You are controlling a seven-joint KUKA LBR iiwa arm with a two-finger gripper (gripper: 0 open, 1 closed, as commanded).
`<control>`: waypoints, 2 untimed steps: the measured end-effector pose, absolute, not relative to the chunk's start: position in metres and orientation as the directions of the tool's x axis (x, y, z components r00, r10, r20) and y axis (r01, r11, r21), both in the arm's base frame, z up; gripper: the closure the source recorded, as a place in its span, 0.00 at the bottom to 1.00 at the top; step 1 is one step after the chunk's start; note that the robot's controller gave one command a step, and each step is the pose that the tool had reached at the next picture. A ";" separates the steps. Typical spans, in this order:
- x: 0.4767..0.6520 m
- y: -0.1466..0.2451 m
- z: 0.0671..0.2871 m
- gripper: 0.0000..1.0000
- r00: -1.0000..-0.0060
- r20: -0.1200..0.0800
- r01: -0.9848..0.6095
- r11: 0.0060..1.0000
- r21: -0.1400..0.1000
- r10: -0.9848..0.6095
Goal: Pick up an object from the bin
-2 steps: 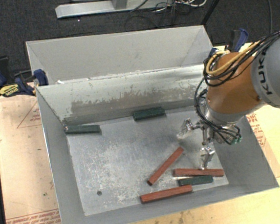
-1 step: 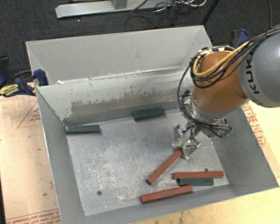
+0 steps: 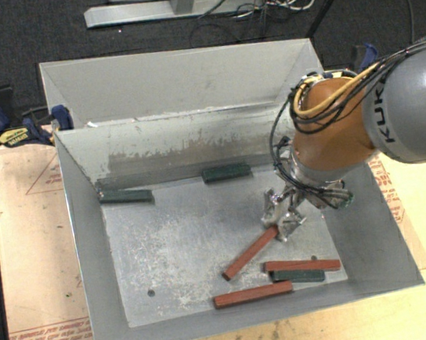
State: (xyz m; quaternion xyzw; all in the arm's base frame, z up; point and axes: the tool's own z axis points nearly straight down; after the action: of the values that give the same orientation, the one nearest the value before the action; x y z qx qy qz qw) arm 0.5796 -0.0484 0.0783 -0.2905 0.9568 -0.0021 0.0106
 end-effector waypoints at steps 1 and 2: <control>0.607 -0.046 0.193 1.00 -0.816 -0.004 -0.578 0.816 -0.001 -0.578; 0.607 -0.046 0.193 1.00 -0.816 -0.004 -0.578 0.816 0.000 -0.578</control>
Offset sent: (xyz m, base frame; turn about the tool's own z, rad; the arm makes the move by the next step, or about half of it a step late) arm 0.0000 0.0000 0.0000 0.0000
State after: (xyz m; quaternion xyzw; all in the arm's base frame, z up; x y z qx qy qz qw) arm 0.6065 -0.0464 0.1931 -0.3035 0.9528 0.0004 0.0020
